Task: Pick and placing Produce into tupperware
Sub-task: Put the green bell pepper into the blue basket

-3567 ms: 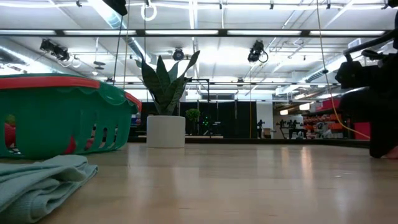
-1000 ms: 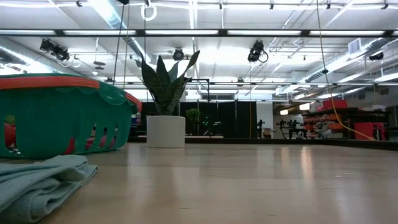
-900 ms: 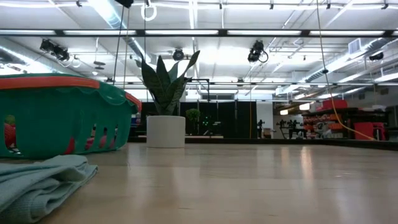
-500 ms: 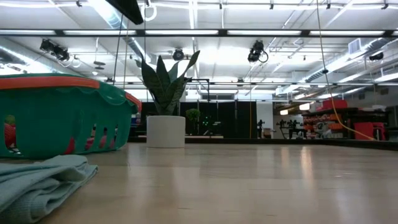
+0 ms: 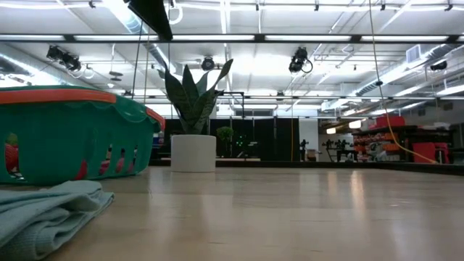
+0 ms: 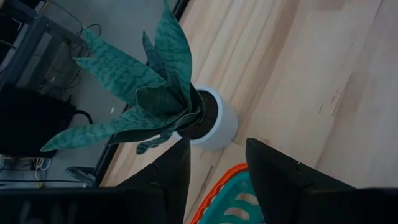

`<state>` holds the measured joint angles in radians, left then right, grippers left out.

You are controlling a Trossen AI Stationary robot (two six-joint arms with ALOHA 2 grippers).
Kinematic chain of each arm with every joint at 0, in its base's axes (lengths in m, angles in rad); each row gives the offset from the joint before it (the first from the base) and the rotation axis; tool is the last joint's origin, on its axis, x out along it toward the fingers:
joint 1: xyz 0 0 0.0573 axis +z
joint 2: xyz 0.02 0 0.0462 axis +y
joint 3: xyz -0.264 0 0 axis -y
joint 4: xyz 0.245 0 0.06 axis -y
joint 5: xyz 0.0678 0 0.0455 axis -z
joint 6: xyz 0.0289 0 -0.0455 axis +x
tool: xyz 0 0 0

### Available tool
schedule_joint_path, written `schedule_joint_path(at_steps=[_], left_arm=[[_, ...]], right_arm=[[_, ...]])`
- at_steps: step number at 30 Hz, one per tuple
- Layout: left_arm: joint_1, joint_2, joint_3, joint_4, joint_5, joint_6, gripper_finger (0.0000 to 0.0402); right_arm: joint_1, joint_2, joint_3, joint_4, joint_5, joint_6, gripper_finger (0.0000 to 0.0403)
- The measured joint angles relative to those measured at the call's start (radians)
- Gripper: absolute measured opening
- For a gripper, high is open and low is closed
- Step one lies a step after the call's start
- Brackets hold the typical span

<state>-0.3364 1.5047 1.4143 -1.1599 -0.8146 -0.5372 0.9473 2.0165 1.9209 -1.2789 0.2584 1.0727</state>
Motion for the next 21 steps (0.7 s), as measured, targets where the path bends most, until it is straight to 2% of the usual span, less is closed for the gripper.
schedule_joint_path(at_steps=[8, 14, 21], left_arm=[[0.003, 0.000, 0.000, 0.000, 0.000, 0.000, 0.0162], [0.004, 0.000, 0.000, 0.000, 0.000, 0.001, 0.0162], [0.004, 0.000, 0.000, 0.000, 0.000, 0.001, 0.0162]], right_arm=[[-0.052, -0.002, -0.139, 0.081, -0.184, -0.020, 0.0240], [-0.026, -0.002, -0.257, 0.101, -0.221, -0.094, 0.0258], [-0.001, -0.003, -0.353, 0.188, -0.242, -0.074, 0.0264]])
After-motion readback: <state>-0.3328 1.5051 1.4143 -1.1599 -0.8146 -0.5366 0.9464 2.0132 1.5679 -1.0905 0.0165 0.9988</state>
